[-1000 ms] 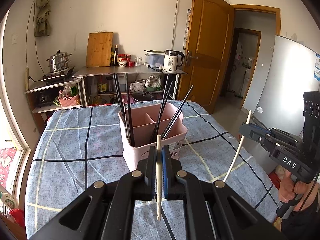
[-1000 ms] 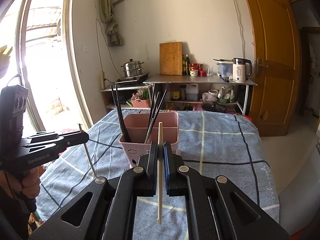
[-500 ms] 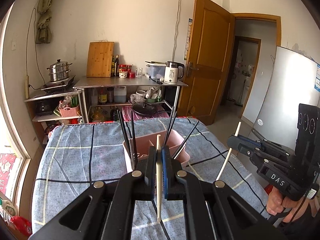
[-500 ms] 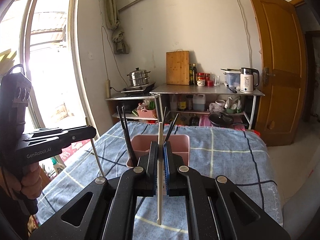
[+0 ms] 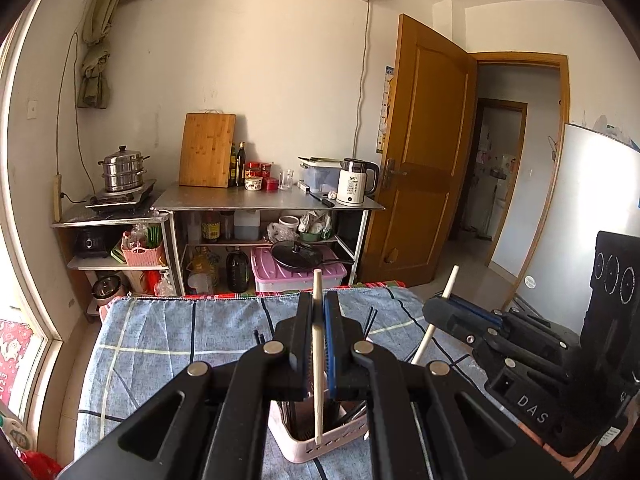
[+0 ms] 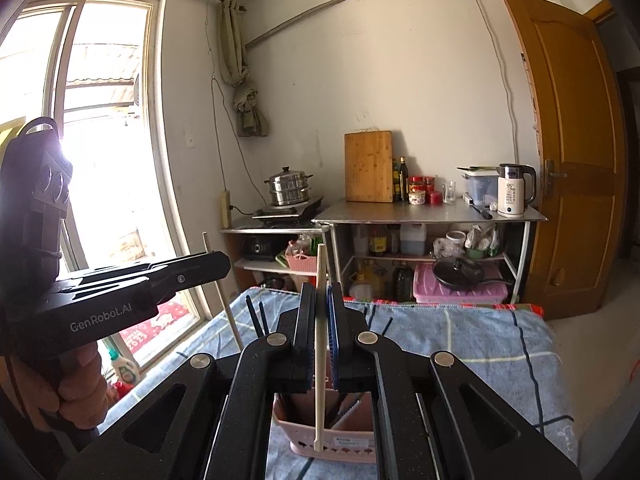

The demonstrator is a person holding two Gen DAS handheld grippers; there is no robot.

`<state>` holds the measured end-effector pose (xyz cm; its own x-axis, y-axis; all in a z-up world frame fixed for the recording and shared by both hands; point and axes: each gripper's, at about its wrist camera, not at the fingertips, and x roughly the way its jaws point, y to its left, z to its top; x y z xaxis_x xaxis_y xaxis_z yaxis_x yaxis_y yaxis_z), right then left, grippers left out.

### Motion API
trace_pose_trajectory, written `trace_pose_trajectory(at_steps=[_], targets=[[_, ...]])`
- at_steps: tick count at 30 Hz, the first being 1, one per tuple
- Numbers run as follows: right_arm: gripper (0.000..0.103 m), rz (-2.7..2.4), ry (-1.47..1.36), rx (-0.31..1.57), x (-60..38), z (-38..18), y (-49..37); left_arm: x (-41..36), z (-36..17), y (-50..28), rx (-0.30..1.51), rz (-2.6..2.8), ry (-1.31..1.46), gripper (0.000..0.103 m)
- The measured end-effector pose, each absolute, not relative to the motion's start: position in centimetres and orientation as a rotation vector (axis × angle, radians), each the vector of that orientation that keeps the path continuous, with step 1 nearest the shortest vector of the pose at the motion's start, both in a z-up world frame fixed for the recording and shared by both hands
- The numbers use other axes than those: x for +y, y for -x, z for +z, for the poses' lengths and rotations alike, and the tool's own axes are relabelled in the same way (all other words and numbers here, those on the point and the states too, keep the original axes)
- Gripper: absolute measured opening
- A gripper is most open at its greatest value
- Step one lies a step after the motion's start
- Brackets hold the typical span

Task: Organize utensils
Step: 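Open both grippers to release the wooden chopsticks in the basket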

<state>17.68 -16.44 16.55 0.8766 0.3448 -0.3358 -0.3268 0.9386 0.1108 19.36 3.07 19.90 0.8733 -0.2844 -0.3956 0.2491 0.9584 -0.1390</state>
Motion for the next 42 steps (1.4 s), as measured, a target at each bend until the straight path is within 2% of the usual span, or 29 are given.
trace_pose_trajectory(at_steps=[9, 34, 37, 41, 42], targets=[[0.006, 0.347, -0.04, 0.334, -15.2, 15.3, -19.6, 3.6, 18.2, -20.8, 0.426, -0.267, 0.09, 0.006], [0.006, 0.334, -0.012, 0.476, -16.0, 10.2, -19.2, 3.0, 12.2, -20.5, 0.553, -0.255, 0.102, 0.007], [0.013, 0.331, -0.012, 0.48, -16.1, 10.2, -18.9, 3.0, 12.1, -20.1, 0.556, -0.253, 0.1, 0.008], [0.013, 0.327, -0.005, 0.476, -16.3, 10.3, -18.2, 3.2, 12.2, -19.4, 0.549, -0.25, 0.106, 0.021], [0.013, 0.326, -0.004, 0.475, -16.4, 10.4, -18.0, 3.2, 12.2, -19.2, 0.546, -0.249, 0.106, 0.021]])
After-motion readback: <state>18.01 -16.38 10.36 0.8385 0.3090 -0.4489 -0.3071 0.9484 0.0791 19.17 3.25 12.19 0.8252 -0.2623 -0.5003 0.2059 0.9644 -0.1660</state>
